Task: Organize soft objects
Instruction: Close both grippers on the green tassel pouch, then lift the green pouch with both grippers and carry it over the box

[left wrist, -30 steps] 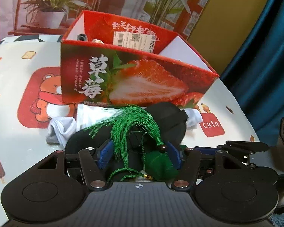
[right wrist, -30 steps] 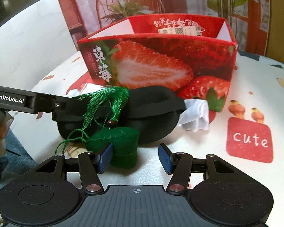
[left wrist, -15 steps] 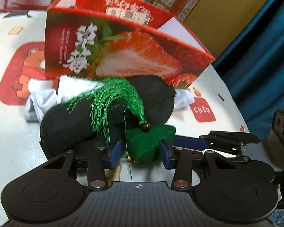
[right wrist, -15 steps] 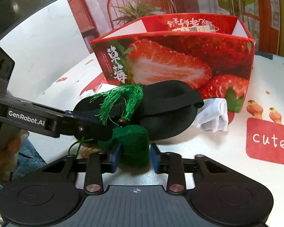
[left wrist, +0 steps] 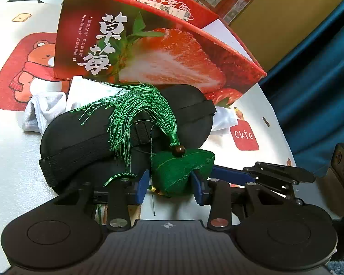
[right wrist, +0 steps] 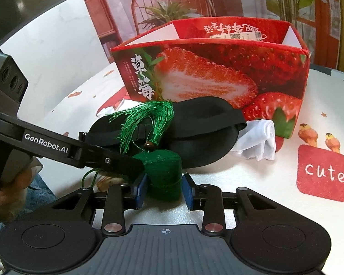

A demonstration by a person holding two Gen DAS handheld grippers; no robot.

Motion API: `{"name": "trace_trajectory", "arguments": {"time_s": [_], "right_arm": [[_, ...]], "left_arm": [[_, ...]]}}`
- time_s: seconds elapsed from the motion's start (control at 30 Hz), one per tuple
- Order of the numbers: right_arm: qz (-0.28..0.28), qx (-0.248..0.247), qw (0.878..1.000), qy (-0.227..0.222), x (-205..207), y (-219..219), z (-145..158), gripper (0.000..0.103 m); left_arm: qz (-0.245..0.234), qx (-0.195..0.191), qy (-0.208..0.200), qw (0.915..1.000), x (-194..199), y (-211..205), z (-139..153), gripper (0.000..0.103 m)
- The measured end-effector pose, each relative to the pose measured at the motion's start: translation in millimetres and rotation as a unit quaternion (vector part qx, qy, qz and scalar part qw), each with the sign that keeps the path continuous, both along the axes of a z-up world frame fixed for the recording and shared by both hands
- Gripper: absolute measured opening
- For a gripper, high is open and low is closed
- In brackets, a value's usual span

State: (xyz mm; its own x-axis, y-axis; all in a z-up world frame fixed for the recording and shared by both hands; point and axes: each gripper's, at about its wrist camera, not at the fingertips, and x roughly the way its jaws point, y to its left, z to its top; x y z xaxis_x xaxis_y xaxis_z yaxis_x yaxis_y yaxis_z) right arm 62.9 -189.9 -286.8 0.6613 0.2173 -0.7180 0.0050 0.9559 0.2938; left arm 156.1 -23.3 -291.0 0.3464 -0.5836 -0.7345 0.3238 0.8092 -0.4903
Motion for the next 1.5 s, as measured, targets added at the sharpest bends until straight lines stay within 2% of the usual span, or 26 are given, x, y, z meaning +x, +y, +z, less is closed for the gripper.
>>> {"name": "trace_trajectory", "arguments": {"time_s": [0.23,0.57,0.73,0.8,0.9,1.03,1.2,1.37,1.5], "right_arm": [[0.015,-0.014,1.000,0.002,3,5,-3,0.032],[0.043,-0.052,0.998,-0.002,7,14,-9,0.043],[0.039,-0.045,0.998,-0.006,13,13,-12,0.041],[0.040,-0.049,0.998,-0.011,13,14,-9,0.040],[0.033,-0.050,0.998,-0.037,10,12,1,0.039],[0.032,-0.073,0.993,-0.081,12,10,25,0.039],[0.036,-0.106,0.982,-0.151,20,8,66,0.039],[0.036,-0.114,0.973,-0.199,39,-3,107,0.039],[0.032,-0.125,0.964,-0.231,60,-14,135,0.039]], "left_arm": [[0.003,0.000,0.002,1.0000,3,-3,-2,0.042],[0.001,-0.013,0.003,0.9999,11,-6,-5,0.042],[-0.006,-0.001,-0.013,0.9999,11,-12,1,0.042],[-0.002,-0.012,-0.023,0.9997,11,-9,8,0.042],[0.004,-0.026,-0.046,0.9986,12,-6,24,0.042],[0.004,-0.027,-0.109,0.9937,12,-8,60,0.042],[0.013,-0.036,-0.186,0.9819,15,-6,110,0.042],[0.017,-0.052,-0.233,0.9709,32,-8,154,0.042],[0.019,-0.044,-0.276,0.9598,40,-14,185,0.042]]}}
